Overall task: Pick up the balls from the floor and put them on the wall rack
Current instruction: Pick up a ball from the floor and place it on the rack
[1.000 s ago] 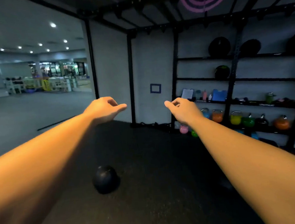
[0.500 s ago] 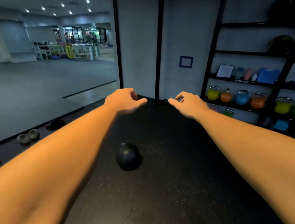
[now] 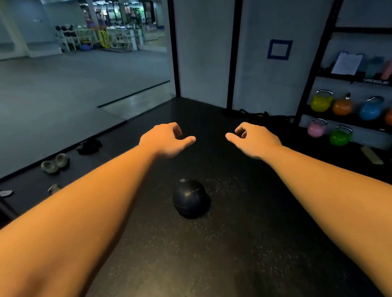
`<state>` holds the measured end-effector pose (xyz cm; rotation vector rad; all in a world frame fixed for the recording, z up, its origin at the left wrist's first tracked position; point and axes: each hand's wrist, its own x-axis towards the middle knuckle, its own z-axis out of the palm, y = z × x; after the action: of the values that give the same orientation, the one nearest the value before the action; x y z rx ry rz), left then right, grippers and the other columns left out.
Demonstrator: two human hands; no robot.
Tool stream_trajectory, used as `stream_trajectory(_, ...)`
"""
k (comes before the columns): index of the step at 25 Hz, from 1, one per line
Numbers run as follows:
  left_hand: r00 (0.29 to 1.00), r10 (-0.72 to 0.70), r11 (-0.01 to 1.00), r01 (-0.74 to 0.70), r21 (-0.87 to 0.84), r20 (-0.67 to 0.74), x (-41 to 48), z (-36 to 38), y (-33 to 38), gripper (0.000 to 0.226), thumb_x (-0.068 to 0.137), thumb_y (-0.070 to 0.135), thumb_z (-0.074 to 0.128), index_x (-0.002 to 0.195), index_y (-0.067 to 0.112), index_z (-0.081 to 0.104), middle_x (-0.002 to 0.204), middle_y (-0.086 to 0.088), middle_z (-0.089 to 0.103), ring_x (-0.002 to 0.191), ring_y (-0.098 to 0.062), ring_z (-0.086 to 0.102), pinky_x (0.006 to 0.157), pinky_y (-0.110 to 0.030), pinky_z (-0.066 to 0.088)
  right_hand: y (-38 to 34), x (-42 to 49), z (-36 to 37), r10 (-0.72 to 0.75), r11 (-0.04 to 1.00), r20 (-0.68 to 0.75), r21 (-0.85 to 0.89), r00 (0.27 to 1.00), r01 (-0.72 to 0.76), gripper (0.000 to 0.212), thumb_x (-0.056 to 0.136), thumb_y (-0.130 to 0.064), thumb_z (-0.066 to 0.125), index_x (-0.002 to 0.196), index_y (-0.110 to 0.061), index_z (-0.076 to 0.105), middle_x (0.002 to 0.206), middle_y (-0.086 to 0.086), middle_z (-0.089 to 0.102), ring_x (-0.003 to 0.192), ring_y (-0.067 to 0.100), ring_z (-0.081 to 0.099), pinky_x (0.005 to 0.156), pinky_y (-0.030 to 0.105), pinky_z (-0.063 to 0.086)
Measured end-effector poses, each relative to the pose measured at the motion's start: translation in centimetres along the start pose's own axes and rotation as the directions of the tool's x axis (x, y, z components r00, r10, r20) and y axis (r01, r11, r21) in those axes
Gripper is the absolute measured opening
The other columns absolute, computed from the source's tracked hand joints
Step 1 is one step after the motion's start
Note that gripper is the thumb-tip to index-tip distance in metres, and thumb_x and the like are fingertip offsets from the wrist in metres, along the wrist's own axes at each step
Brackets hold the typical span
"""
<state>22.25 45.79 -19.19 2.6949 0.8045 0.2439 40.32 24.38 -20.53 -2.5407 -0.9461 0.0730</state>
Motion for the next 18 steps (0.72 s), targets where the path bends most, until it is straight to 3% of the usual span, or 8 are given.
stream_trajectory(3,0.999,-0.049,0.997,0.047,0.059,0.023,5.9,1.5,-3.0,0.06,0.085,0.086,0.052,0.112,0.033,0.06,0.121,0.003,0.074,0.107,-0.021,0.067,0.085,-0.042,0.055,1.2,7.8,3.5,-0.011,1.0,0.044,-0.003,0.999,0.011,0.061,0.09,-0.078,0.049,0.132,-0.035,0.055,0.122,-0.002,0.064,0.097,0.019,0.061,0.074,0.038,0.053)
stream_trajectory(7,0.988,-0.149,0.987,0.146,0.069,0.044,14.3,3.4,-6.1,0.066,0.086,0.085,0.053,0.119,0.028,0.064,0.125,0.001,0.074,0.113,-0.024,0.068,0.095,-0.046,0.057,2.3,18.5,8.5,-0.005,1.0,0.145,0.003,0.989,0.004,0.059,0.09,-0.076,0.051,0.131,-0.035,0.055,0.118,-0.003,0.064,0.091,0.016,0.061,0.07,0.037,0.052)
stream_trajectory(12,0.977,-0.205,0.977,0.201,0.077,0.059,23.6,5.7,-9.7,0.071,0.084,0.087,0.052,0.121,0.028,0.065,0.126,0.001,0.073,0.114,-0.025,0.068,0.093,-0.045,0.056,2.0,29.7,13.0,-0.023,1.0,0.221,-0.015,0.975,0.027,0.06,0.09,-0.076,0.051,0.133,-0.034,0.055,0.122,-0.002,0.063,0.095,0.019,0.061,0.07,0.037,0.05)
stream_trajectory(18,0.948,-0.298,0.955,0.296,0.031,0.109,34.4,10.3,-18.4,0.082,0.082,0.09,0.051,0.128,0.024,0.064,0.134,-0.004,0.073,0.121,-0.029,0.068,0.097,-0.047,0.057,2.8,41.5,20.7,0.027,0.998,0.273,-0.064,0.962,-0.01,0.065,0.091,-0.076,0.05,0.138,-0.033,0.052,0.135,0.003,0.058,0.113,0.025,0.06,0.08,0.042,0.052)
